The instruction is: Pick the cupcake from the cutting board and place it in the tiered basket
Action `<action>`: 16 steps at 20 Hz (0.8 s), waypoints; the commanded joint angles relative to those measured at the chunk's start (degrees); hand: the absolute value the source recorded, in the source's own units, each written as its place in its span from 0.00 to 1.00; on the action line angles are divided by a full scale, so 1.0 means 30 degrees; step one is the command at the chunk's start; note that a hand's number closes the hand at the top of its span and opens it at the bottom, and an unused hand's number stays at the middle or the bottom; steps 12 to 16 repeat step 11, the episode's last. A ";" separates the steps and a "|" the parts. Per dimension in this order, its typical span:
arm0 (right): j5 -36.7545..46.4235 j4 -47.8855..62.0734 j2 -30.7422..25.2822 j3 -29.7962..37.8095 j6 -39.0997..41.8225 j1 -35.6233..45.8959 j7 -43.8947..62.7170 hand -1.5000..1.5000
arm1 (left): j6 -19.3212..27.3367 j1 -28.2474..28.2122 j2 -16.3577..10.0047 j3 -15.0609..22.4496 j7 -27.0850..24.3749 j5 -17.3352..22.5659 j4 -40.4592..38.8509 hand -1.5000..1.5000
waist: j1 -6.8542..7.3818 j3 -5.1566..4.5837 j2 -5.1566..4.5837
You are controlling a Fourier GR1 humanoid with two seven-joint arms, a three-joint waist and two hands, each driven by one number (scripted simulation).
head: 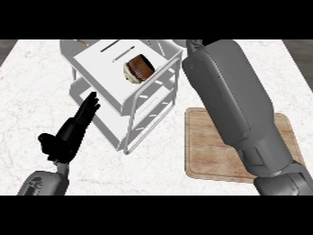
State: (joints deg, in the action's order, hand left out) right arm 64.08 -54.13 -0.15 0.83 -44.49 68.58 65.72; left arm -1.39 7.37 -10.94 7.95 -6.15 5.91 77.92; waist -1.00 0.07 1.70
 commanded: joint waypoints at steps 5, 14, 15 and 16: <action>0.2889 -0.5811 0.0047 0.0398 -0.1592 -0.2837 0.3931 0.00 | 0.0485 -0.1463 0.0033 -0.0307 -0.0042 -0.0059 -0.0441 0.50 | -0.1263 -0.0022 0.0344; 0.2654 -1.0959 0.0049 -0.0603 0.1219 -0.6507 0.3799 0.00 | -0.0013 -0.1962 -0.0609 -0.1089 -0.0287 0.0539 -0.0271 0.50 | -0.1922 -0.0034 0.0530; 0.2654 -1.0959 0.0049 -0.0603 0.1219 -0.6507 0.3799 0.00 | -0.0013 -0.1962 -0.0609 -0.1089 -0.0287 0.0539 -0.0271 0.50 | -0.1922 -0.0034 0.0530; 0.2654 -1.0959 0.0049 -0.0603 0.1219 -0.6507 0.3799 0.00 | -0.0013 -0.1962 -0.0609 -0.1089 -0.0287 0.0539 -0.0271 0.50 | -0.1922 -0.0034 0.0530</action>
